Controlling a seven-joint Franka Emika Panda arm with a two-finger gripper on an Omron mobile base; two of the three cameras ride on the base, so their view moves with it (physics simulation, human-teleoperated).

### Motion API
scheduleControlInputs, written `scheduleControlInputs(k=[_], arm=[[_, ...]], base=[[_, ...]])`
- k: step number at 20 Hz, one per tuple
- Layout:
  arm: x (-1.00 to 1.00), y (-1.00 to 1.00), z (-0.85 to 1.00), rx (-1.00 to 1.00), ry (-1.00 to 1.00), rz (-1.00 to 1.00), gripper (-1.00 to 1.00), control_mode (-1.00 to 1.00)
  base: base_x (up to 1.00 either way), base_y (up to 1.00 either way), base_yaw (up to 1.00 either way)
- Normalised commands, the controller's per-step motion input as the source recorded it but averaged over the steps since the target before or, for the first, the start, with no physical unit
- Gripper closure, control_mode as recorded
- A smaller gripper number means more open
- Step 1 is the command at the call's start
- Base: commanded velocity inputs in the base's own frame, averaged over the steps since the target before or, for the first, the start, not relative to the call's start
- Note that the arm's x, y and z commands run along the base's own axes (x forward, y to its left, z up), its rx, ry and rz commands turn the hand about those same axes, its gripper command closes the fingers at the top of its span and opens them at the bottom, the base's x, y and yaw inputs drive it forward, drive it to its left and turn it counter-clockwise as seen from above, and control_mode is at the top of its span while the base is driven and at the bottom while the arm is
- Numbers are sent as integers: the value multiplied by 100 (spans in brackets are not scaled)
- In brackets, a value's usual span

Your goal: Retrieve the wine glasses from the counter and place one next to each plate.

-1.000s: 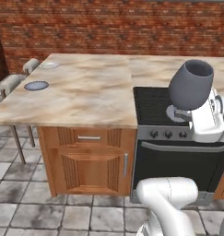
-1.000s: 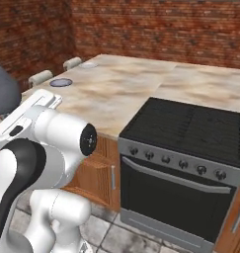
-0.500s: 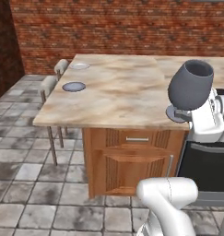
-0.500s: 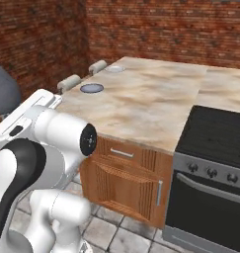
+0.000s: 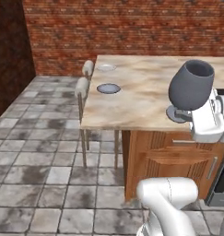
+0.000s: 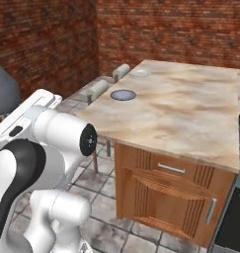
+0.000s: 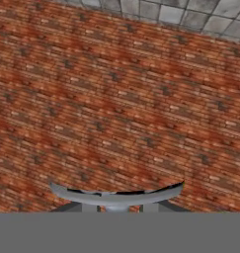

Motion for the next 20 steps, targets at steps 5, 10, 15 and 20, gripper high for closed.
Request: scheduleControlInputs(k=[5, 10, 15, 20], arm=[[0, 0, 0, 0, 0, 0, 100, 100], [0, 0, 0, 0, 0, 0, 100, 100], [0, 0, 0, 0, 0, 0, 100, 100], [0, 0, 0, 0, 0, 0, 100, 100]], base=[[69, 100, -19], [77, 100, -22], [77, 100, -29], [33, 100, -43]])
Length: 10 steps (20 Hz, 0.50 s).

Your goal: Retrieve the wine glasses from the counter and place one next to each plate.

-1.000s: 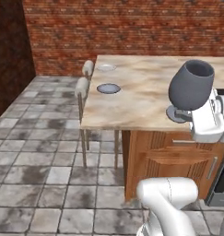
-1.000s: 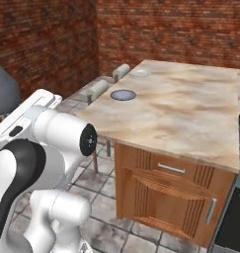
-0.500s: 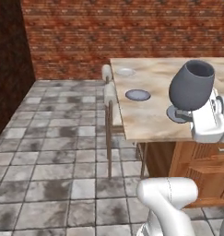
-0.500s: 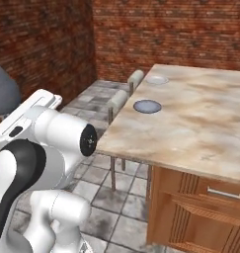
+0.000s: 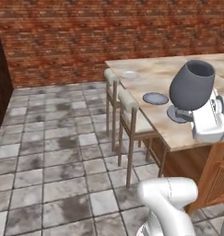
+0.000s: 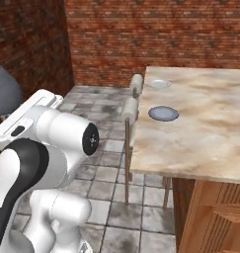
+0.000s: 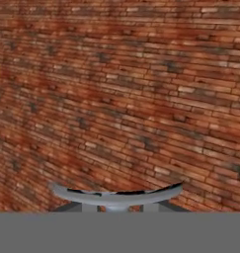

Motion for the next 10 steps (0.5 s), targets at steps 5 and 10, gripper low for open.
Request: scheduleControlInputs(k=[5, 10], arm=[[0, 0, 0, 0, 0, 0, 100, 100], [0, 0, 0, 0, 0, 0, 100, 100]], base=[[19, 100, -58], [28, 100, -64]])
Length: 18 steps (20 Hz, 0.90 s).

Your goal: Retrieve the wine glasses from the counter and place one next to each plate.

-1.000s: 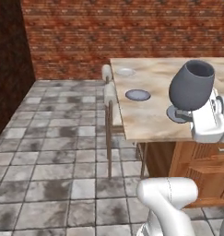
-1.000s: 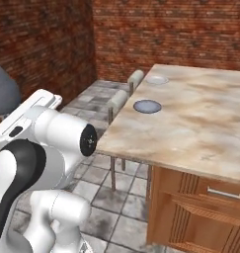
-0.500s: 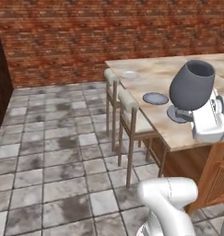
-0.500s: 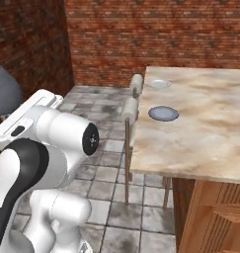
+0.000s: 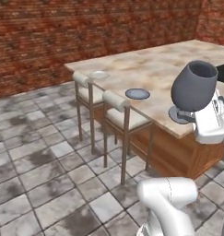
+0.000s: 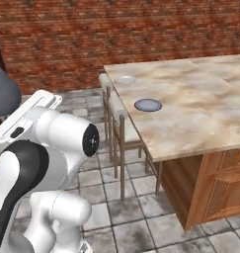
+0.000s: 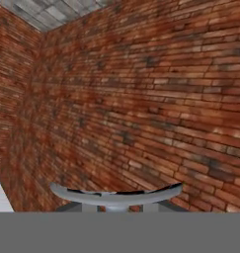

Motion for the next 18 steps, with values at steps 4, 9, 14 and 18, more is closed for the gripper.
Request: scheduleControlInputs(k=[4, 9, 14, 18], arm=[[0, 0, 0, 0, 0, 0, 100, 100], [0, 0, 0, 0, 0, 0, 100, 100], [0, 0, 0, 0, 0, 0, 100, 100], [0, 0, 0, 0, 0, 0, 100, 100]], base=[[26, 100, -61], [22, 100, -53], [34, 100, -52], [44, 100, -53]])
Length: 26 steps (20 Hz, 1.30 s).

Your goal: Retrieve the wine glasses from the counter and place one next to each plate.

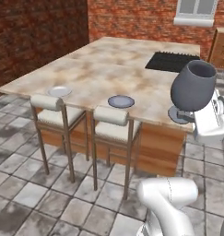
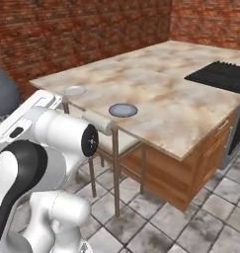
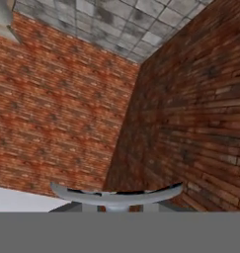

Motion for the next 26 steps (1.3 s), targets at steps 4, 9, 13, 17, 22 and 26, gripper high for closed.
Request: scheduleControlInputs(k=[4, 9, 13, 17, 22, 26], arm=[[0, 0, 0, 0, 0, 0, 100, 100], [0, 0, 0, 0, 0, 0, 100, 100], [0, 0, 0, 0, 0, 0, 100, 100], [0, 0, 0, 0, 0, 0, 100, 100], [0, 0, 0, 0, 0, 0, 100, 100], [0, 0, 0, 0, 0, 0, 100, 100]], base=[[48, 100, -51], [19, 71, -47], [0, 89, -47], [19, 17, -17], [46, 26, -24], [46, -30, -11]])
